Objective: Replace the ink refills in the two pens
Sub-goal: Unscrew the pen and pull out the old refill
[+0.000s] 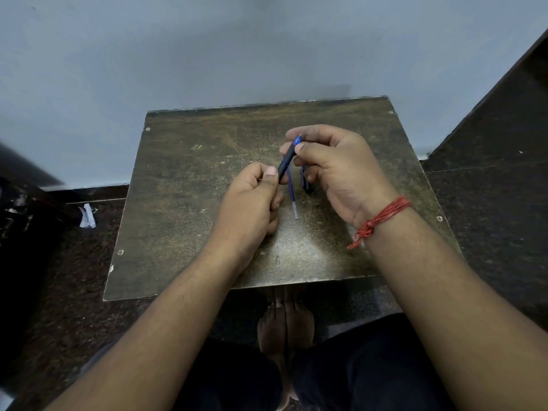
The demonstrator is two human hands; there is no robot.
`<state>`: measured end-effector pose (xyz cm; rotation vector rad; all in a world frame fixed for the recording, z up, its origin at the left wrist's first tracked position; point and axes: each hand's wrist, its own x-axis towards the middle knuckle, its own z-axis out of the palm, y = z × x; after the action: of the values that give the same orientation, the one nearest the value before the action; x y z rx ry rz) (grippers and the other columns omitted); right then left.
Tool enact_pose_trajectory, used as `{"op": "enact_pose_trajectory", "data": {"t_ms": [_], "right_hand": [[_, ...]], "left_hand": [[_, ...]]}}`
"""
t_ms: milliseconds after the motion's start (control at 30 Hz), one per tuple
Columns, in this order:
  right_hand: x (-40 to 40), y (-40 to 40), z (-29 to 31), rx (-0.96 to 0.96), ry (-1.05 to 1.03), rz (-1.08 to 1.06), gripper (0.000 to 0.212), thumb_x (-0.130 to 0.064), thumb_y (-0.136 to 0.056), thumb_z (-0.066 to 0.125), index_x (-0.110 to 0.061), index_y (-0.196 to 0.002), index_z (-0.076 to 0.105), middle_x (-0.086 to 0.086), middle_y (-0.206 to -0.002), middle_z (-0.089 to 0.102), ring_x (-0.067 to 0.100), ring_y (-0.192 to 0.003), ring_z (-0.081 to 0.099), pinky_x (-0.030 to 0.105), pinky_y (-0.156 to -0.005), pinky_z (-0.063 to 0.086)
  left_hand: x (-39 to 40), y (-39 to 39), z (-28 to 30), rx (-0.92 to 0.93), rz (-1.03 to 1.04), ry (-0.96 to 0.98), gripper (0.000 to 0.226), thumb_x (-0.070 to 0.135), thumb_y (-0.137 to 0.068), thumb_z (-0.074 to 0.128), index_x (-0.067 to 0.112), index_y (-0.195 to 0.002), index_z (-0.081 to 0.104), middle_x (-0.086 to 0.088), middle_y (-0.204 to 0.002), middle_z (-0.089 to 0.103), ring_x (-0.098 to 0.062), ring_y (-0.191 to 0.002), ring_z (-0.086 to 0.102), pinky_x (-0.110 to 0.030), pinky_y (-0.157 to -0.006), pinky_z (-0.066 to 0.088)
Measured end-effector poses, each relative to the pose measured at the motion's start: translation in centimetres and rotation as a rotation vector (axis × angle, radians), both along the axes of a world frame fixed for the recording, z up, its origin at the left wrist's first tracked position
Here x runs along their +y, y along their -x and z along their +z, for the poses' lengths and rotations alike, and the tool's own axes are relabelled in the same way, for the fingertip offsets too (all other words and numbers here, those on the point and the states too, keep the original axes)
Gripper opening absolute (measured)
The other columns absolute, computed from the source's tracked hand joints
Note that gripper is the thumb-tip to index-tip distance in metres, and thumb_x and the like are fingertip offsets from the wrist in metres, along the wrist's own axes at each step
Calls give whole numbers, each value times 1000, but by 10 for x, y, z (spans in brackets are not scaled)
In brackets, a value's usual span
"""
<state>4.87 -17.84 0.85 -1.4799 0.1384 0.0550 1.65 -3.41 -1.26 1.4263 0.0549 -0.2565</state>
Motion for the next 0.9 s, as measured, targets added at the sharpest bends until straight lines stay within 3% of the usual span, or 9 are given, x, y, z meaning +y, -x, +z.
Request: {"op": "enact_pose_trajectory", "data": {"t_ms": [67,167,333,500,633,733,833,900], "right_hand": [[0,0,2,17,-45,-2,25,2,-89,58,-8,-108,69,9,-98,78,16,-82,65,22,-55,41],[0,0,1,22,-1,-46,15,-8,-91,64,-9,-105,68,13,-101,76,15,-78,64,25,-54,42],[2,0,-6,5,91,-73,18,-28,-83,79,-18,-83,64,9,-78,59,11,-61,52,25,-46,38],[1,-1,-4,12,71,-19,6,-10,-86,71,-16,-84,72,7,-81,70,9,-66,59,24,-49,39],[-4,-2,2,33,-27,2,23,0,-86,59,-10,-100,73,12,-99,77,12,-76,65,23,-52,43],[-4,-1,1,-2,92,-47,6,-15,-88,69,-13,-93,68,12,-93,75,16,-71,65,26,-48,42],[0,1,-4,-21,205,-59,24,-32,-83,79,-15,-84,62,12,-75,61,23,-66,54,30,-46,39],[1,1,-4,-12,207,-30,25,-33,-81,81,-16,-80,62,11,-72,59,22,-62,52,30,-47,39]], "left_hand": [[0,0,0,5,-1,-4,28,22,-110,39,-2,-108,53,7,-53,42,-2,-37,27,-15,-37,22],[1,0,-1,-2,-6,-13,27,23,-110,39,0,-107,54,7,-54,43,-1,-37,28,-16,-37,23],[2,0,-2,-10,-9,-6,23,24,-110,40,7,-105,55,9,-54,44,-1,-38,29,-17,-37,24],[2,0,-2,-11,-3,-29,31,24,-110,40,-4,-106,51,8,-55,44,-2,-38,29,-17,-38,24],[3,0,-1,-17,-1,-52,33,25,-110,40,-6,-106,50,8,-56,44,-2,-39,30,-18,-38,24],[3,1,-1,-20,3,-51,33,24,-110,40,-7,-106,50,7,-56,44,-3,-39,29,-18,-38,24],[2,0,-1,-20,1,-55,33,24,-110,40,-7,-106,49,7,-55,44,-2,-38,28,-17,-39,24],[2,0,-1,-21,-1,-61,32,25,-110,40,-6,-106,50,8,-55,44,-2,-38,29,-17,-39,24]]}}
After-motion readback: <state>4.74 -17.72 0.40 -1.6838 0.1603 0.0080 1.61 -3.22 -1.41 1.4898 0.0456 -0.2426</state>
